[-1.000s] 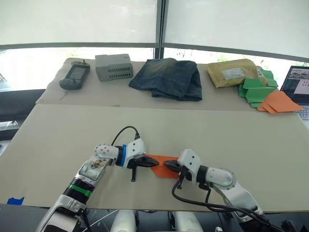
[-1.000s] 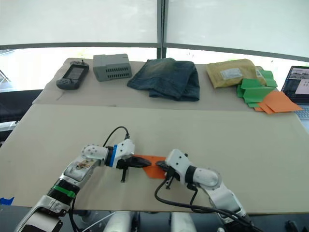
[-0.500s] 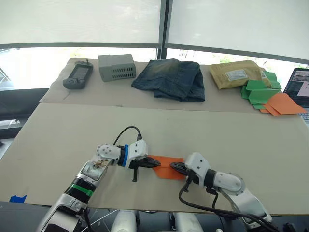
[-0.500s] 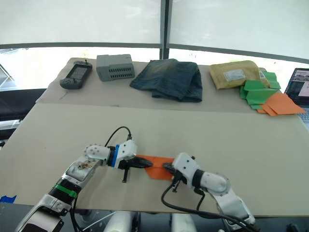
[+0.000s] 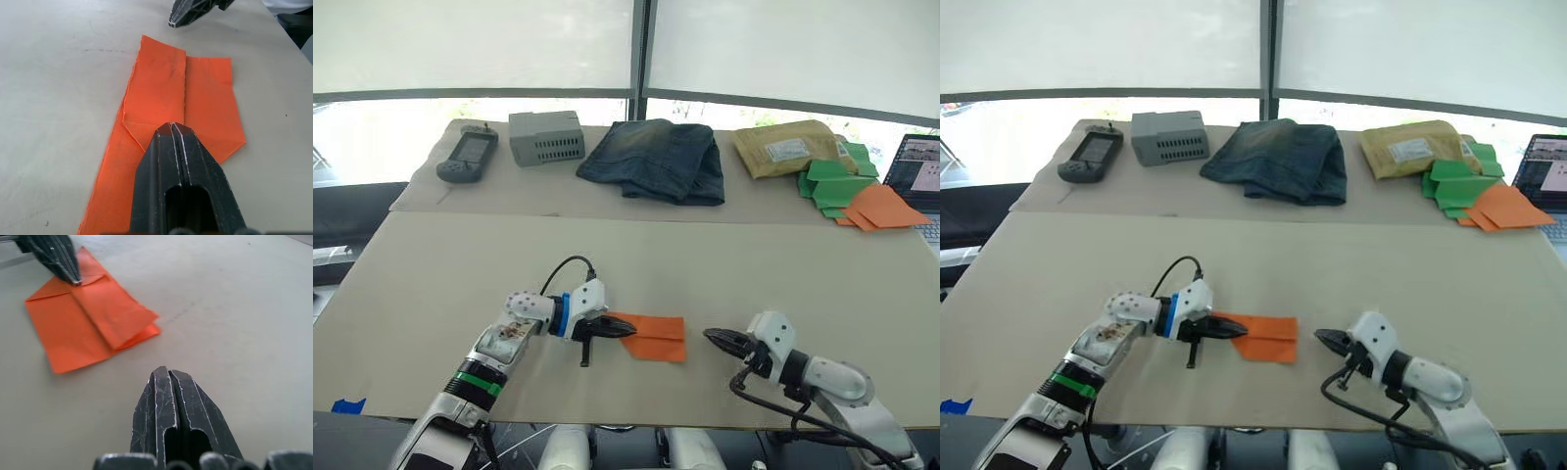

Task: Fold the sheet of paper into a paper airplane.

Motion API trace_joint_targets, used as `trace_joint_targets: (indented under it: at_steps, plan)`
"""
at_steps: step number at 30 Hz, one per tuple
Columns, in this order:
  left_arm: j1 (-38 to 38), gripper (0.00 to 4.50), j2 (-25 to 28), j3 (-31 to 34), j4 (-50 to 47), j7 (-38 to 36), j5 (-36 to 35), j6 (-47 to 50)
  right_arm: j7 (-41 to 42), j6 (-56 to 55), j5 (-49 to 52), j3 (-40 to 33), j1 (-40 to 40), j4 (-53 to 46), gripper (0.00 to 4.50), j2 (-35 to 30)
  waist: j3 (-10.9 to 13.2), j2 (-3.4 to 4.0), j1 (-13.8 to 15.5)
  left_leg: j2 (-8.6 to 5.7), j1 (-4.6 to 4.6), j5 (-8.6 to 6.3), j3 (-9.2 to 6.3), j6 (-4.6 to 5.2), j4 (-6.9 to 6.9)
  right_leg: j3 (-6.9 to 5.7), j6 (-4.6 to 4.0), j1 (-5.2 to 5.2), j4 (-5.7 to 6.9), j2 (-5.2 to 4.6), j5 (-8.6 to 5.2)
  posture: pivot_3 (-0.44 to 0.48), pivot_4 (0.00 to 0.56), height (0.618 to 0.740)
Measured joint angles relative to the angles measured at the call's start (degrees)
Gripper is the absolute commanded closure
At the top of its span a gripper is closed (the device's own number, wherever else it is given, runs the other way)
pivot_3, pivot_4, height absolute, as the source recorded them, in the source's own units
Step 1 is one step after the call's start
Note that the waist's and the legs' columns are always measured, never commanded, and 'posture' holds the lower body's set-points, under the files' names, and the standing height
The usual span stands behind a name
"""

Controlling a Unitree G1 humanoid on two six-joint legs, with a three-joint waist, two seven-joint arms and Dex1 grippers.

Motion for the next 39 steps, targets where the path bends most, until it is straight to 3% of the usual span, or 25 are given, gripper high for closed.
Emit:
trace_joint_targets:
  at_steps: [6,13,16,23,34,39]
  plan:
    - [1.1,4.50,3.2,3.2,-7.2,0.3,-3.4,7.0,0.2,18.5,8.7,-2.5,-8.6,-0.9,4.42,-2.3,0.1,-0.01,0.0,-0.11,-0.77,-0.02,0.03,0.04,-0.11,-0.07,0.27,-0.72,0.19,0.13,0.15,0.000,0.150,0.722]
    - [2.7,4.50,7.8,9.2,-15.6,3.5,-6.7,13.3,2.2,35.9,21.0,-2.3,-14.7,-2.1,4.42,-2.3,0.2,-0.03,0.0,-0.15,-0.87,-0.12,-0.11,0.19,-0.10,-0.03,0.40,-0.76,0.09,0.03,0.09,0.000,0.150,0.722]
    - [4.8,3.71,9.0,11.7,-17.6,5.2,-7.3,15.0,2.8,39.8,24.0,-2.3,-16.9,-1.3,3.61,-1.9,0.2,-0.05,0.0,-0.15,-0.86,-0.12,-0.14,0.19,-0.01,-0.01,0.50,-0.71,0.06,0.01,0.13,0.000,0.150,0.722]
    - [9.1,1.35,10.2,14.4,-21.2,7.4,-9.4,17.9,3.6,43.9,27.3,-1.8,-19.5,1.3,1.22,-2.0,0.3,-0.06,0.0,-0.14,-0.84,-0.12,-0.12,0.19,0.03,-0.04,0.49,-0.69,0.09,0.03,0.13,0.000,0.150,0.722]
    - [10.6,1.35,10.3,14.4,-23.2,10.4,-9.0,17.7,5.0,43.6,24.7,2.9,-21.4,5.6,1.22,0.7,0.3,-0.06,-0.2,-0.15,-0.84,-0.12,0.08,0.19,0.04,-0.04,0.48,-0.70,0.13,0.08,0.16,0.000,0.150,0.722]
    - [10.9,1.31,11.0,14.1,-23.0,10.4,-8.1,16.8,5.8,43.6,24.7,4.8,-21.4,5.6,2.54,2.6,0.3,-0.06,-0.3,-0.15,-0.84,-0.12,0.08,0.19,0.04,-0.03,0.48,-0.70,0.14,0.07,0.16,0.000,0.150,0.722]
